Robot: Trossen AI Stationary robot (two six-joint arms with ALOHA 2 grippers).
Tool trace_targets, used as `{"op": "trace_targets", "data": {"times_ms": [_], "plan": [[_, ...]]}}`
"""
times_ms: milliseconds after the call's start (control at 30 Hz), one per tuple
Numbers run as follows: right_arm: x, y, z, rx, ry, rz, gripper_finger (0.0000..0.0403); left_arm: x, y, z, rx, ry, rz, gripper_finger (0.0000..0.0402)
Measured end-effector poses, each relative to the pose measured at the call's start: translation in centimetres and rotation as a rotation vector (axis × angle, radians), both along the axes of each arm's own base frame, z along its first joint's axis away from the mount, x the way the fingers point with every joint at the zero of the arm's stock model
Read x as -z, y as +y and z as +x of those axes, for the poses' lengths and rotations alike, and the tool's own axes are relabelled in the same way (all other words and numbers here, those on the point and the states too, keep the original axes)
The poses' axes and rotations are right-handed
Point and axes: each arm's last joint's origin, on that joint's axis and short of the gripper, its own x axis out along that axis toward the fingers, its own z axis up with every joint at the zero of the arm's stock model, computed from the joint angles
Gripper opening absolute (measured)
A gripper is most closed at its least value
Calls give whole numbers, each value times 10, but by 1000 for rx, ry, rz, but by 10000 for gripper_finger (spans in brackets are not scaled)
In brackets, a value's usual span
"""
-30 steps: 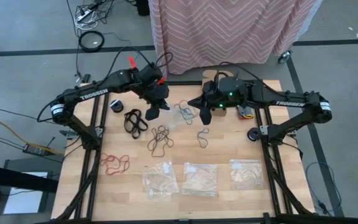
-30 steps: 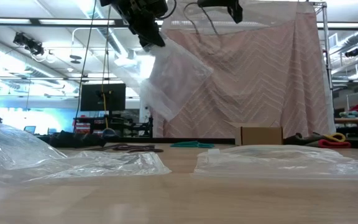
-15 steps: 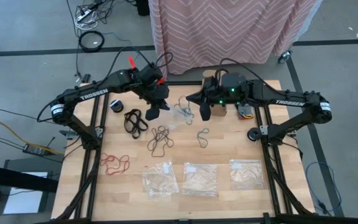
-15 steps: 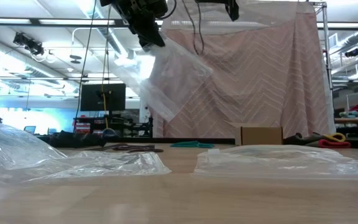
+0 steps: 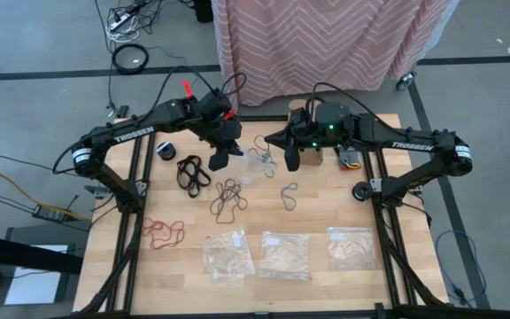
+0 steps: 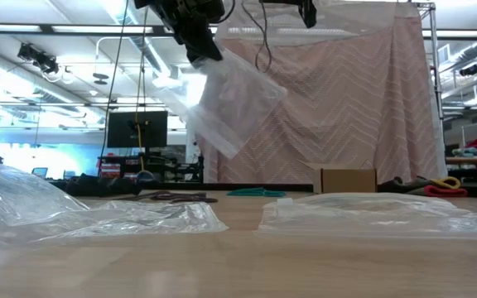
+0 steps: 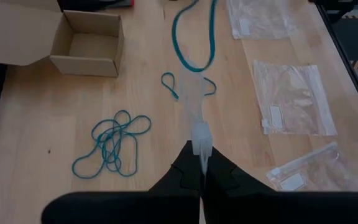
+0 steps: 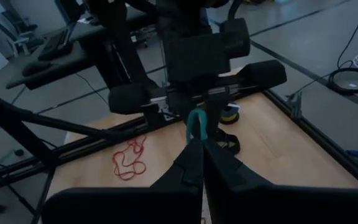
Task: Sort rubber bands
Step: Put the blue rubber band into the top transparent zip bag
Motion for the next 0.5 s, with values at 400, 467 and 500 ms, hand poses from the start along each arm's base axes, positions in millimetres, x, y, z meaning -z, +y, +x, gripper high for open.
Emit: {"op": "trace_targets", "data": {"times_ms": [400,467,500], "plan": [[-2,-5,0,15,-20,-6,0,-3,0,3,11,-47,-14,0],[-4,-7,0,20,-45,-10,0,-3,0,3,11,-47,-14,0],[-5,-8,0,20,-55,-11,0,-3,0,3,11,-47,-14,0]]}}
